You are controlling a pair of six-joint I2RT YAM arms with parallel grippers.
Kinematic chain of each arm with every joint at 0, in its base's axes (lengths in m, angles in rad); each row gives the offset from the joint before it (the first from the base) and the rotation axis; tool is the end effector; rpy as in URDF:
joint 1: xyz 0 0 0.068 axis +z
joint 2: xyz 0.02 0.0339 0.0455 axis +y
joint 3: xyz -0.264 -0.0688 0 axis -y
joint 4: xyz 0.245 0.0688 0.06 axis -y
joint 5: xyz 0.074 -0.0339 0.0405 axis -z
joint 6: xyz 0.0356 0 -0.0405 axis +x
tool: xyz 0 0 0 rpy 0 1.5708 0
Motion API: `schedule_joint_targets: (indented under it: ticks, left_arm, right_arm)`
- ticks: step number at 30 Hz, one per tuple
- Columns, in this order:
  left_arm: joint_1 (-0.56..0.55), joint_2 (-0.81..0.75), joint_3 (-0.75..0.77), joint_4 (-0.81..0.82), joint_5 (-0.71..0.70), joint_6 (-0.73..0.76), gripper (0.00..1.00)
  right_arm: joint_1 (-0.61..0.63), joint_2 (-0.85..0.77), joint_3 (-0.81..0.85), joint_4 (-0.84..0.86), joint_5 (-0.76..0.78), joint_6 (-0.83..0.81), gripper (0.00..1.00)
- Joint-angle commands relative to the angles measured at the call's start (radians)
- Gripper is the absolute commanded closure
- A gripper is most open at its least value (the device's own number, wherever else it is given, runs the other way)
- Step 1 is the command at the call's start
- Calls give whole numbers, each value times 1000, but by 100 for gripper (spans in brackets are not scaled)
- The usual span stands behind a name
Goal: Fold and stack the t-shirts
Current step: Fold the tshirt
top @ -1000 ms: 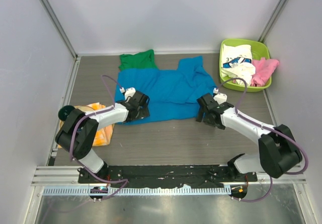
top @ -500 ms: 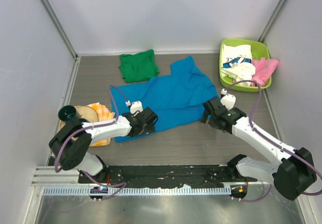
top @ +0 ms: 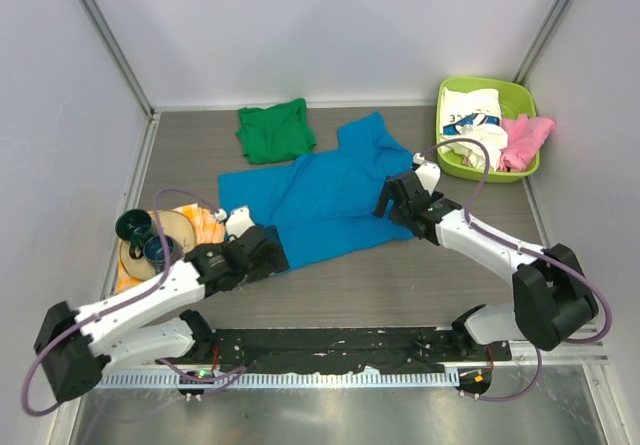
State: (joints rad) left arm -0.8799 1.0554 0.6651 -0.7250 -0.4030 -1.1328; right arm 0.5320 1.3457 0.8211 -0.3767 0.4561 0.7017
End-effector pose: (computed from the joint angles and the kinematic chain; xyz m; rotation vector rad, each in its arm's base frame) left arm 0.1294 -0.1346 0.2096 -0.4423 2.5196 -0.2211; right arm 0.2397 0.1229 0.2170 0.3873 2.3199 0.0279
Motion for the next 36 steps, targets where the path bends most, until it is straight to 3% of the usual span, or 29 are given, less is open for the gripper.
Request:
schedule_joint_targets:
  ticks: [1,5,10,20,25,30,36]
  left_arm:
    - [-7,-187,36,22,-29,27,0]
    - [-5,-314,60,-2,-65,47,0]
    - [-7,-281,120,-62,-85,65,0]
    - [-7,-262,67,-11,-76,44,0]
    - [-5,-265,48,-4,-69,34,0]
    - [-5,-268,28,5,-74,22,0]
    - [-7,-241,1,41,-31,7,0]
  right_arm:
    - [-6,32,-28,260,-129,-44,0]
    - [-7,66,-54,337,-195,-54,0]
    - [-7,109,-105,417,-231,-41,0]
    - [0,61,-289,426,-211,22,1]
    - [111,-92,-375,213,-87,105,1]
    - [252,-297,-389,-83,4,295,0]
    - [385,-424,-381,-272,79,442,0]
